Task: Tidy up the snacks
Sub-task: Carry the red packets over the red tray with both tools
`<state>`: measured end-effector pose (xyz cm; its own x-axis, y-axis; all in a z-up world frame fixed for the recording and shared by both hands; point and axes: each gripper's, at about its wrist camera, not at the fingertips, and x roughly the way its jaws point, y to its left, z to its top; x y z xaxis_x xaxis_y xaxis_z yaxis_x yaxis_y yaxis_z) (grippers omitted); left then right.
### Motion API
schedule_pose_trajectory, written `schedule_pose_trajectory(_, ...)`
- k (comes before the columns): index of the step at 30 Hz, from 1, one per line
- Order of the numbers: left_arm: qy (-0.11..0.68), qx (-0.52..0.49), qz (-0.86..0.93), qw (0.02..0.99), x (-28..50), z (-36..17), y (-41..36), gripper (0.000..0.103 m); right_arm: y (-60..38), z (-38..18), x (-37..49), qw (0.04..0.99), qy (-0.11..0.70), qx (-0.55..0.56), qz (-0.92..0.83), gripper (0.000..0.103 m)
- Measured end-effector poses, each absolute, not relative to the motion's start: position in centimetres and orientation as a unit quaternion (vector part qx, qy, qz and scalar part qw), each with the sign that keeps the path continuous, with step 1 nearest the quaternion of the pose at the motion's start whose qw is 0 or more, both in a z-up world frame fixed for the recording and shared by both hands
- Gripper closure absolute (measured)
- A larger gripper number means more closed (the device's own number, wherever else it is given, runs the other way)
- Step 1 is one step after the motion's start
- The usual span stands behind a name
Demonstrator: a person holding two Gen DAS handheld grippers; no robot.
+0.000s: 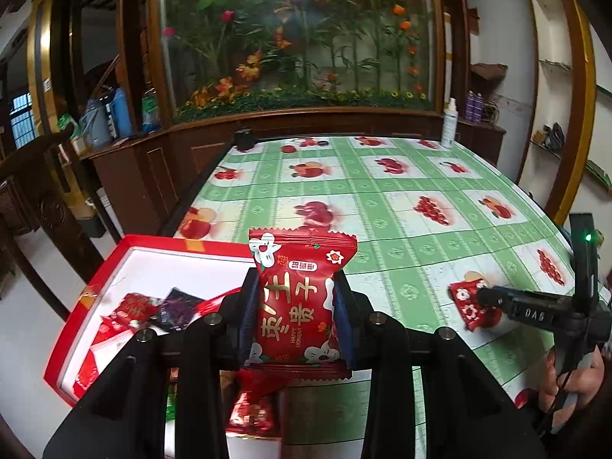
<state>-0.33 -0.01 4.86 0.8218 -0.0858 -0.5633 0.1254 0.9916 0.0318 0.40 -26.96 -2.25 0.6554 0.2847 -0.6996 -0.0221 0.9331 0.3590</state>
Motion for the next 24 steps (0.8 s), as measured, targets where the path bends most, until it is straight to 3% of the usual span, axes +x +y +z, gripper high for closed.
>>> schedule_pose_trajectory(4,0.296,0.02,-0.048,0.954,-0.6,4.7,1.6,0.07,-25.9,-2.5,0.7,0.892,0.428,0.13,0.074,0.06)
schedule_pose_trajectory(6,0.297,0.014,-0.042,0.954,-0.6,4.6,2.2,0.07,-25.8,-2.7,0.9,0.889,0.437,0.122,0.062,0.042)
schedule_pose_trajectory(12,0.299,0.004,-0.04,0.953,-0.6,4.3,3.1,0.07,-23.6,-2.9,1.6,0.882,0.461,0.078,0.051,0.02)
schedule_pose_trajectory(20,0.307,0.002,-0.044,0.951,-0.6,3.9,3.4,0.07,-20.1,-2.9,2.4,0.875,0.474,0.058,0.078,0.022)
schedule_pose_trajectory(23,0.307,0.0,-0.044,0.951,-0.8,3.8,3.7,0.07,-18.4,-3.2,2.5,0.88,0.473,-0.012,0.033,0.054)
schedule_pose_trajectory(24,0.308,-0.003,-0.043,0.95,-0.7,3.8,3.9,0.07,-18.1,-3.1,2.3,0.881,0.471,-0.028,0.027,0.056)
